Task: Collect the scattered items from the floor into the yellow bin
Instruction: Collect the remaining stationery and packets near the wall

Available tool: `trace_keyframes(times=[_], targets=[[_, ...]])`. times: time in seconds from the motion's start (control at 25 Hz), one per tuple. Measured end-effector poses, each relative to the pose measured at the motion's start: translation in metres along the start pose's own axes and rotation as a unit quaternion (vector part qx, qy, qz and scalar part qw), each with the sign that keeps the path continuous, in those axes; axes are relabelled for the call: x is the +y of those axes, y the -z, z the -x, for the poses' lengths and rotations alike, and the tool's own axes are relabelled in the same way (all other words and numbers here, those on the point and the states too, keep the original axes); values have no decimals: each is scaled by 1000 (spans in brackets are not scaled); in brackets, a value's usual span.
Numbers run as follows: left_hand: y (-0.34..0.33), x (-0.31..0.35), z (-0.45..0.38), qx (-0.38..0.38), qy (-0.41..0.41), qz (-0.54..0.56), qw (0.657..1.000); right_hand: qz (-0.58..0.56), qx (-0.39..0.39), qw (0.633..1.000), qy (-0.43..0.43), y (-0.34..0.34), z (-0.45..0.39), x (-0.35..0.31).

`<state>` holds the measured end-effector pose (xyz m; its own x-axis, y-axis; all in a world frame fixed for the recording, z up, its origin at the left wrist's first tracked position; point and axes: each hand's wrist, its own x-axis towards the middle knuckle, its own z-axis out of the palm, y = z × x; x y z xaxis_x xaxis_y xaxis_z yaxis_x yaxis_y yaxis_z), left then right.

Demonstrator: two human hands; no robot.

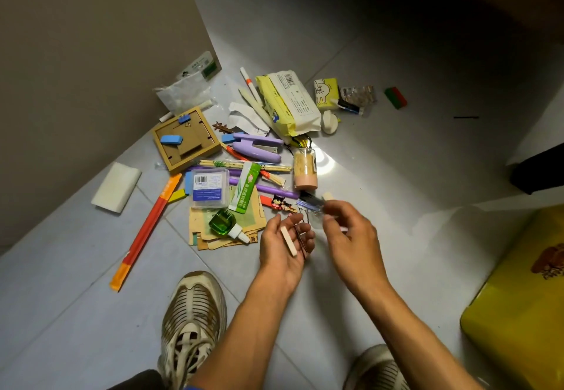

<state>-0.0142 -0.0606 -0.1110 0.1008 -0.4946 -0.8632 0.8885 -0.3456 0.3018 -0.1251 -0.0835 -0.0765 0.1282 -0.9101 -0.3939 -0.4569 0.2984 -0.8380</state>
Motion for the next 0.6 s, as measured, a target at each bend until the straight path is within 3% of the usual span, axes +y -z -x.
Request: trace_keyframes(times=[0.08, 0.2, 0.24, 0.28, 0.36, 0.48, 0.6], targets=[[4, 3, 0, 34, 4, -8, 999, 246, 9, 968, 44, -4, -27, 12], [12, 7, -1, 71, -8, -28, 997, 409, -41, 909, 77, -24, -56, 31], [13, 6, -1, 80, -15, -34, 996, 397, -21, 914, 86, -25, -61, 35], [14, 6, -2, 86, -19, -39, 995, 326, 6, 944, 56, -24, -64, 35], [11, 4, -2, 87, -16, -46, 995, 125, 43, 990, -49, -19, -62, 34], [1, -1, -1, 69, -14, -31, 997, -54, 18, 993, -105, -11, -37, 23], [1, -1, -2, 70, -37, -8, 997, -108, 21, 991, -78, -9, -15, 7]])
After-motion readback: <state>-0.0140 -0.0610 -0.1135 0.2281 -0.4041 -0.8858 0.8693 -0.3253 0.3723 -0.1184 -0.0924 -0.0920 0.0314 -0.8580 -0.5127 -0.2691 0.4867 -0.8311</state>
